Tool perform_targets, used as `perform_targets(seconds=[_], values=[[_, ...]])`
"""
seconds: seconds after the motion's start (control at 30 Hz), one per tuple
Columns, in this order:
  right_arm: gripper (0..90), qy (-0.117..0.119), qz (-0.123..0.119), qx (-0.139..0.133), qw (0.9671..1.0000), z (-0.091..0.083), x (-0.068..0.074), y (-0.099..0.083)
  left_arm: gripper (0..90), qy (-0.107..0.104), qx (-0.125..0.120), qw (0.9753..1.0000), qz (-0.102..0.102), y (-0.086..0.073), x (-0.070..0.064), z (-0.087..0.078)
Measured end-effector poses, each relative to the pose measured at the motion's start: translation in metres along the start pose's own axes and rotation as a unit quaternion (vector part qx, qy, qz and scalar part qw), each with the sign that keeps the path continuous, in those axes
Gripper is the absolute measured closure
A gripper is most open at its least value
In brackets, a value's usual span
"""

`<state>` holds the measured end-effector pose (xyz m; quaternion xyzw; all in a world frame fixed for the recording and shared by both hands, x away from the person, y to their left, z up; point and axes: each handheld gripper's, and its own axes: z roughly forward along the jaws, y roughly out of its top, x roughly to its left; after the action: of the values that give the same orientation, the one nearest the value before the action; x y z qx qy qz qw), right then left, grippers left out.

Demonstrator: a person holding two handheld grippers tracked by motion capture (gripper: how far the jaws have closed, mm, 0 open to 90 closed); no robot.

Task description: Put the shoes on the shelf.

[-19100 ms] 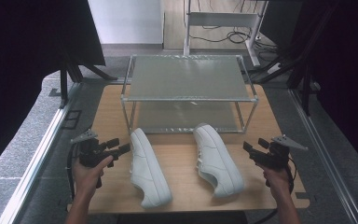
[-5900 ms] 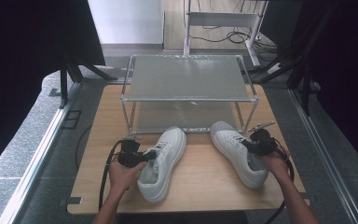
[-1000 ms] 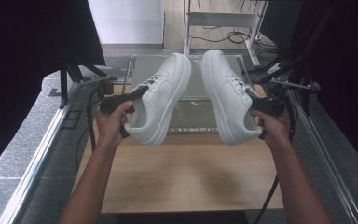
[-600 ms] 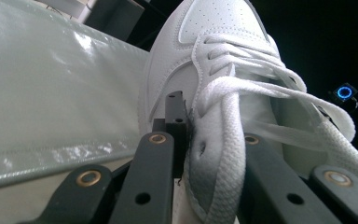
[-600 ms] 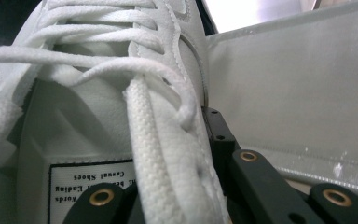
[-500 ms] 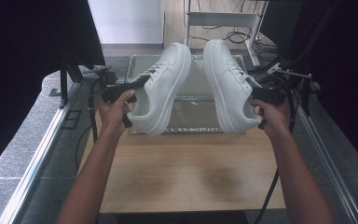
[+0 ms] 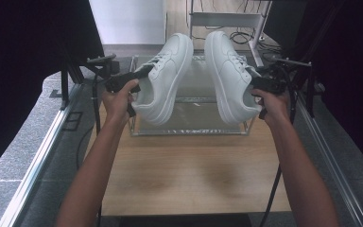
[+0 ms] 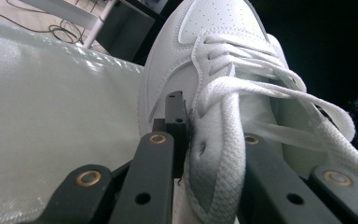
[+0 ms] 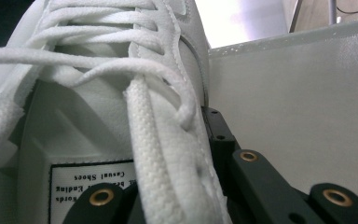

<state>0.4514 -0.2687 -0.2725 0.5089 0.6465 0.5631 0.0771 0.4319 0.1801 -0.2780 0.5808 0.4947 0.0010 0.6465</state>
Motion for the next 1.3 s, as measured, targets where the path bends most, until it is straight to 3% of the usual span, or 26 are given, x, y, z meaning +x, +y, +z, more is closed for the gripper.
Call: perform_targets(seconds=[0.23, 0.4, 0.7, 1.13, 1.3], values=[[86.1, -0.019, 0.004, 0.004, 0.9998, 0.006, 0.001, 0.01, 82.7, 0.01, -0.003, 0.9999, -0.013, 0.006, 0.004, 0.005], [86.1, -0.023, 0.0, 0.003, 0.9997, 0.01, 0.006, 0.017, 82.6, 0.035, -0.003, 0.9993, -0.009, 0.011, 0.008, 0.009], [86.0, -0.032, 0.003, 0.003, 0.9995, 0.029, 0.008, 0.026, 82.7, 0.052, -0.009, 0.9983, -0.026, 0.019, 0.019, 0.019], [85.8, -0.039, 0.02, 0.005, 0.999, 0.051, 0.003, 0.022, 82.4, 0.072, -0.006, 0.9969, -0.031, 0.022, 0.023, 0.03], [85.7, -0.061, 0.022, 0.012, 0.9978, 0.063, 0.003, 0.025, 82.3, 0.084, -0.007, 0.9959, -0.032, 0.026, 0.023, 0.038]])
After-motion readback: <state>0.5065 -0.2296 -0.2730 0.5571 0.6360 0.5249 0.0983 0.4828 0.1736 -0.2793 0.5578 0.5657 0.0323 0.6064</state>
